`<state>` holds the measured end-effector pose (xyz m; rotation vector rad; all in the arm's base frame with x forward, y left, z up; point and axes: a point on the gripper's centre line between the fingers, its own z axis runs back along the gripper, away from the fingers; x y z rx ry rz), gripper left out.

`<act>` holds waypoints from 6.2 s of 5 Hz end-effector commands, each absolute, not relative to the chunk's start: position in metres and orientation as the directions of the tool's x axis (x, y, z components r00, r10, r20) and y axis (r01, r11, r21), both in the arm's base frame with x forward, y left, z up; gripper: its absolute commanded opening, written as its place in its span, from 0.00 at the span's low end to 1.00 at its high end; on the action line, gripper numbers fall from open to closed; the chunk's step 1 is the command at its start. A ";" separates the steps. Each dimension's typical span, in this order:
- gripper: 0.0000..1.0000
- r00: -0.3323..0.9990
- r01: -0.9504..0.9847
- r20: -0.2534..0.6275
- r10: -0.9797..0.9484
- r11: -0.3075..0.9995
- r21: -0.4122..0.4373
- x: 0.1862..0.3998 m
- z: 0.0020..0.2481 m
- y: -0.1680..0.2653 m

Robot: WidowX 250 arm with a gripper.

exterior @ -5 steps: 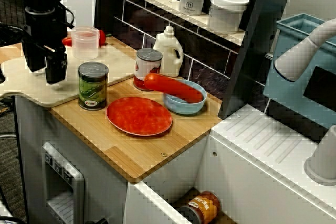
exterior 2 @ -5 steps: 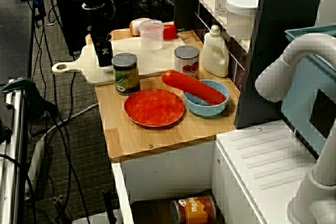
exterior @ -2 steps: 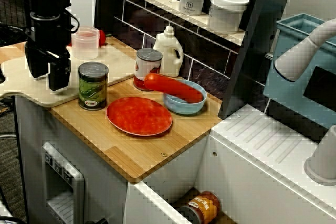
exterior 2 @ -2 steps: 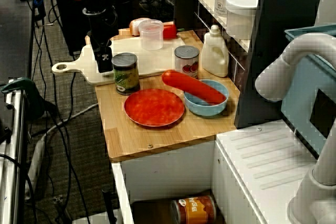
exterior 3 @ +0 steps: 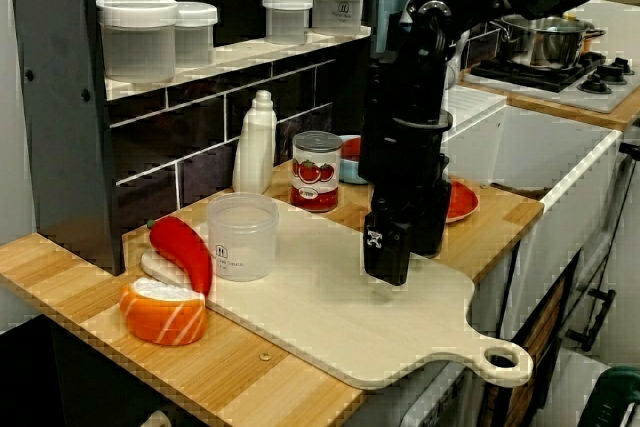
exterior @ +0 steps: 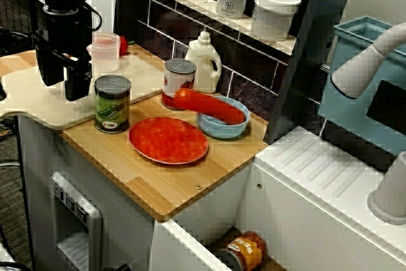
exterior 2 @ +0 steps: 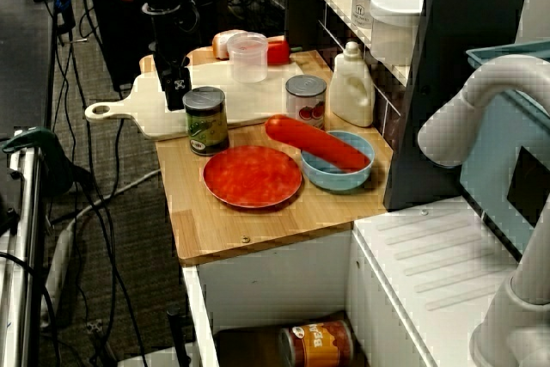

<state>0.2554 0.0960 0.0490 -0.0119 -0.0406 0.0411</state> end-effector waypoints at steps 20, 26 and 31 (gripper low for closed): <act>1.00 0.950 0.254 0.166 -0.263 0.964 0.072 0.187 0.057 0.038; 0.00 0.936 0.310 0.147 -0.320 0.947 0.087 0.215 0.058 0.037; 0.00 0.951 0.213 0.212 -0.224 0.974 0.072 0.230 0.055 0.035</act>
